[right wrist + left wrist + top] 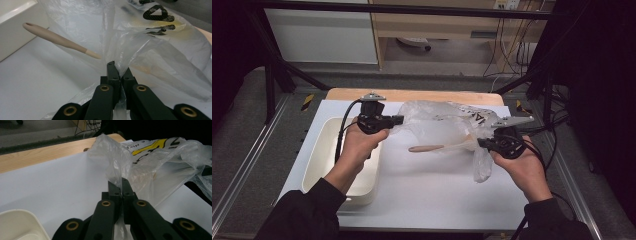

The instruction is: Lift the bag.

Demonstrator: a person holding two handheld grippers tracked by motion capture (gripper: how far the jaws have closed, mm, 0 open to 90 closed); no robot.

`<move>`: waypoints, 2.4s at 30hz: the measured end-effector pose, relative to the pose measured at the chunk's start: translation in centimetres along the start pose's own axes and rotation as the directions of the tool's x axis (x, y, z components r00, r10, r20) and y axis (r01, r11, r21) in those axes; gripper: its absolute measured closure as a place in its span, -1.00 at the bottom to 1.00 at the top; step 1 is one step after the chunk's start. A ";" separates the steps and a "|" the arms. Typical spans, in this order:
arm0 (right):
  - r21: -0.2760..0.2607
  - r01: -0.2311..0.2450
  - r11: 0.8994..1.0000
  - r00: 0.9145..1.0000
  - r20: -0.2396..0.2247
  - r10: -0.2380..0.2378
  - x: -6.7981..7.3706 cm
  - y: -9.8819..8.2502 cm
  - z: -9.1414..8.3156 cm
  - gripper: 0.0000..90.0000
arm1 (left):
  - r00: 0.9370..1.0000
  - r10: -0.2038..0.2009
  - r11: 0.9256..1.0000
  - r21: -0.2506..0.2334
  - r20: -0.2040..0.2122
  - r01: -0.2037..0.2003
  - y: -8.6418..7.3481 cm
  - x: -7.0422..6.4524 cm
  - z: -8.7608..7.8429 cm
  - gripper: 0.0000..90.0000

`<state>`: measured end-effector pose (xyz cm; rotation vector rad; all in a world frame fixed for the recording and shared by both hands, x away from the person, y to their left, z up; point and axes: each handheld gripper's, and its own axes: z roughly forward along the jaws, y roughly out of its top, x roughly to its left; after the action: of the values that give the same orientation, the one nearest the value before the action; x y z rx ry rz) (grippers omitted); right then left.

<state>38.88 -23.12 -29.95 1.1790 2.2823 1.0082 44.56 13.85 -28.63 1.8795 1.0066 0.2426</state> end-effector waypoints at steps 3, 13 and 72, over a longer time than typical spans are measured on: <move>-0.005 -0.004 1.000 1.000 0.004 0.004 -0.3 0.2 -0.5 1.00 | 1.000 0.003 1.000 0.000 -0.003 -0.003 0.2 0.1 -0.2 1.00; -0.017 -0.011 1.000 1.000 0.014 0.011 -0.8 1.0 -1.4 1.00 | 1.000 0.003 1.000 0.000 -0.007 -0.003 0.6 0.3 -0.6 1.00; -0.118 -0.035 0.992 0.999 0.037 0.039 -3.6 10.3 -5.7 1.00 | 1.000 -0.001 0.996 -0.084 -0.018 -0.001 4.8 1.6 -5.9 1.00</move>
<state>43.10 -24.49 -18.48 1.1858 2.1477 1.1067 44.92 17.89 -21.98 1.8037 0.9938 0.2982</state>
